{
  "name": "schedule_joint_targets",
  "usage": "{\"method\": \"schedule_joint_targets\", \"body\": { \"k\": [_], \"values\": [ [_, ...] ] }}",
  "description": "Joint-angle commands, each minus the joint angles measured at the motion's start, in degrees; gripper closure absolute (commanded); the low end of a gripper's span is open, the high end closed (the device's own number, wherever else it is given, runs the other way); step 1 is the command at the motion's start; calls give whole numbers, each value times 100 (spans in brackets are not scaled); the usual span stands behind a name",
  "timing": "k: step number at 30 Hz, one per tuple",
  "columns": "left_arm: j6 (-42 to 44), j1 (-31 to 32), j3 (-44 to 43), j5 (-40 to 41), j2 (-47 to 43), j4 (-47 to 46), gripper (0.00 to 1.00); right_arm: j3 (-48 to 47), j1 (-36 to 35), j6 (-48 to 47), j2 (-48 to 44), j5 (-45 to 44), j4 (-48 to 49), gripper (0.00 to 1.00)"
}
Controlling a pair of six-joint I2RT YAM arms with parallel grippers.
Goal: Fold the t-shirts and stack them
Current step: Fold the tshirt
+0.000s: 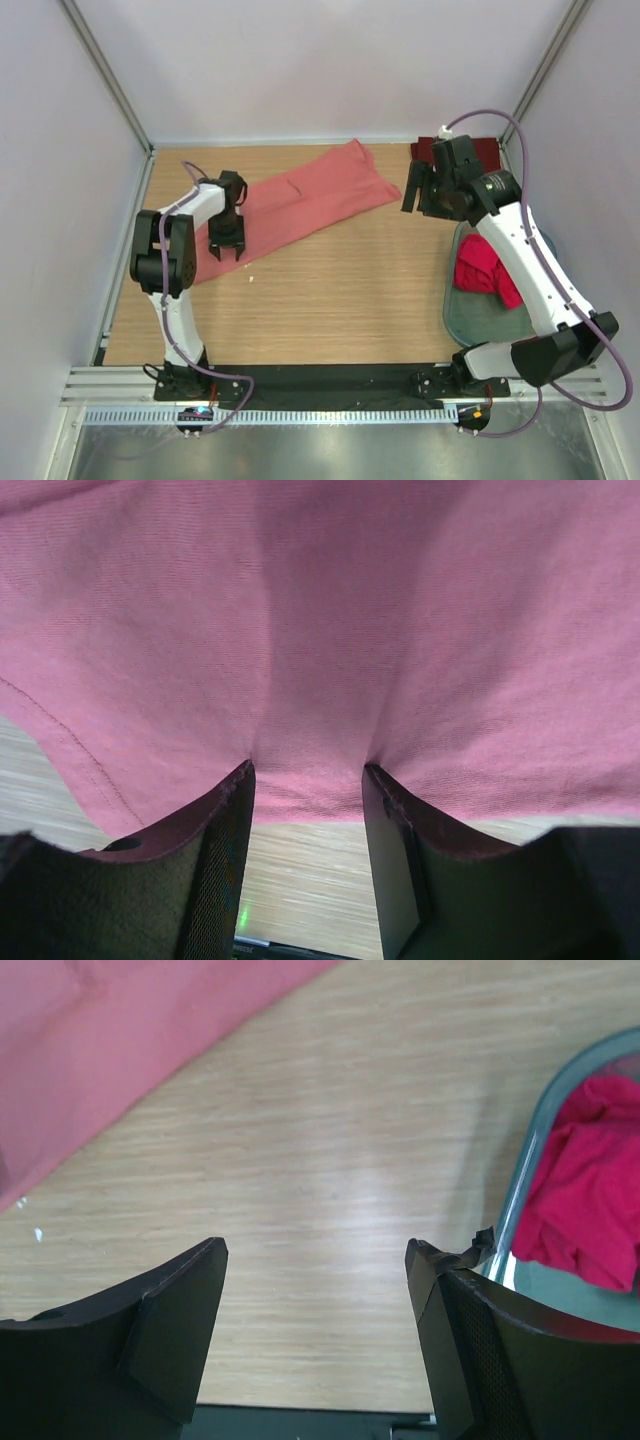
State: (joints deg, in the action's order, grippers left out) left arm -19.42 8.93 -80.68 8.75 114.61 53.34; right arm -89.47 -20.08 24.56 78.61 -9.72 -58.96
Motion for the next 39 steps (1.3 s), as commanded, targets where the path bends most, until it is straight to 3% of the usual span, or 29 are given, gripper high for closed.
{"method": "schedule_joint_targets", "body": {
  "k": [1,5,9,13,14,17,22,29,33,39],
  "values": [
    [-272,310,448,-312,159,-157,51,385,-5,190,-520,119,16,21],
    [-624,925,615,-663,45,-184,51,650,-5,137,-803,102,-28,21],
    [-1308,2005,651,-1340,-79,-289,51,1036,-5,216,-1049,136,103,21],
    [-2134,3541,335,-2244,-44,-745,51,1361,-14,278,-1146,128,157,21],
    [-2441,3728,238,-2612,-26,-877,51,1380,-14,269,-1137,110,148,21],
    [-2637,4195,-217,-2546,-35,-887,51,1441,-5,217,-1093,101,104,20],
    [-2602,4021,-457,-2344,-727,-729,50,1433,-5,58,-760,93,192,20],
    [-2541,2713,-114,-1781,-2582,-659,48,898,-5,269,671,57,1279,20],
    [-2242,1834,-123,-1316,-3434,-386,47,-23,-58,453,1866,-126,1720,21],
    [-1645,1402,9,-603,-3963,-114,45,-1928,-312,296,4001,-654,1871,21]
  ]
}}
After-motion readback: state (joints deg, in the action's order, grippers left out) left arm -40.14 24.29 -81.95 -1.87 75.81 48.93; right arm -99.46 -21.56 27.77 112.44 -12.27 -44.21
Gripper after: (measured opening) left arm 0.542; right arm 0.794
